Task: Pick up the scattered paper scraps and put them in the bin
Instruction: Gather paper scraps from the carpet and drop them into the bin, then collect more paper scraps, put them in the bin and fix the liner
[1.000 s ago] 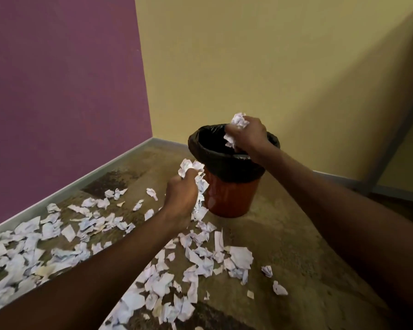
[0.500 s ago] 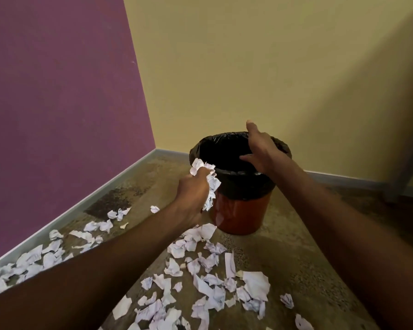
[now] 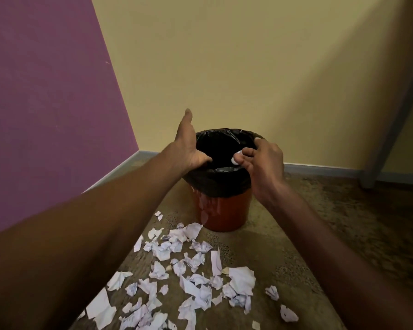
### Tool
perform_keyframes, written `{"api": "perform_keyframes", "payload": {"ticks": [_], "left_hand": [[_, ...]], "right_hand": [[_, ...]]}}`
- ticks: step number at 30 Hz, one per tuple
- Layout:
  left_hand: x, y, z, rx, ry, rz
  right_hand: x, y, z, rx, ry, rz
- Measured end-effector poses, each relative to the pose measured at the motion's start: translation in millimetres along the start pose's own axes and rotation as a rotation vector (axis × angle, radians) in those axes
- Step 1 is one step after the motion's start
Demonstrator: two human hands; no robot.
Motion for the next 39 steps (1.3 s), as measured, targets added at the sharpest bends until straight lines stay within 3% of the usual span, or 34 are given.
{"api": "perform_keyframes", "payload": {"ticks": [7,16,19,23,30,35,39], "left_hand": [[7.1,20.9,32.7,-0.086,0.011,-0.005],[-65.6,71.1,88.5,-0.083,-0.002,0.038],[-98.3,92.5,113.4,-0.101,-0.056,0.028],[-136.7,134.3,149.1,-0.119,-0.12,0.078],[-198.1,222.1,201.9,-0.021,-0.146,0.158],[-237.1,283.2,239.3,0.244,-0.284,0.207],[-256.1,313.9,258.2,0.445,-0.264,0.158]], "right_hand": [[-14.4,-12.6,11.2,-0.022,-0.029,-0.03],[-46.8,-36.0,22.7,-0.195,0.052,-0.068],[-76.8,-44.9,25.1,-0.36,0.203,-0.087],[-136.1,-69.5,36.4,-0.545,0.525,-0.229],[-194.0,-126.8,103.9,-1.116,1.01,-0.282],[-229.4,-169.1,164.1,-1.686,1.276,-0.091],[-279.9,-194.6,182.6,-1.618,1.372,-0.031]]}}
Point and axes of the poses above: each hand's wrist, its own x-axis towards the middle knuckle, its own z-axis out of the back of the hand, y = z × x, the point moved 5 cm from there along x, towards the middle knuckle, and after that the axes turned 9 degrees about z, right-handed, at the moved point
